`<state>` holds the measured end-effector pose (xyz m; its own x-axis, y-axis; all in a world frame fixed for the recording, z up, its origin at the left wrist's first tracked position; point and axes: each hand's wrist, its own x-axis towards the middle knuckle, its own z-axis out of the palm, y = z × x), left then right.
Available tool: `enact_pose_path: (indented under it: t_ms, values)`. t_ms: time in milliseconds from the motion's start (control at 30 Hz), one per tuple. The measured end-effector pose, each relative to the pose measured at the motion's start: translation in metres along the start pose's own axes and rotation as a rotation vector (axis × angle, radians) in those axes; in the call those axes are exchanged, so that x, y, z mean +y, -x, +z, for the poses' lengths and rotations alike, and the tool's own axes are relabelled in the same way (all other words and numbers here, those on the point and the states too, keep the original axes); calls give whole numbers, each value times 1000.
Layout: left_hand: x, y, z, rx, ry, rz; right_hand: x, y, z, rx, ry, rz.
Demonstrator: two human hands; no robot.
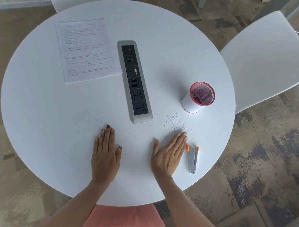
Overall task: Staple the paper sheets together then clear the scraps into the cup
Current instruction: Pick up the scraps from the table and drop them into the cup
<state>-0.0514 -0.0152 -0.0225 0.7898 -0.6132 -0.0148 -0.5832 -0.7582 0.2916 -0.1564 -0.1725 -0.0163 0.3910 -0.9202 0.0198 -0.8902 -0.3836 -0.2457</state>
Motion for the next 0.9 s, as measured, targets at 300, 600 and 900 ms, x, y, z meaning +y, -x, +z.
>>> enact_pose_path:
  t_ms: [300,600,900]
  values:
    - [2,-1,-1,8,17,-9,-5,-37,4,13,-17,200]
    - [1,-2,-1,12,23,-15,-6,-79,8,44,-87,138]
    - [1,-1,0,20,29,-9,4,-81,0,9,-330,-269]
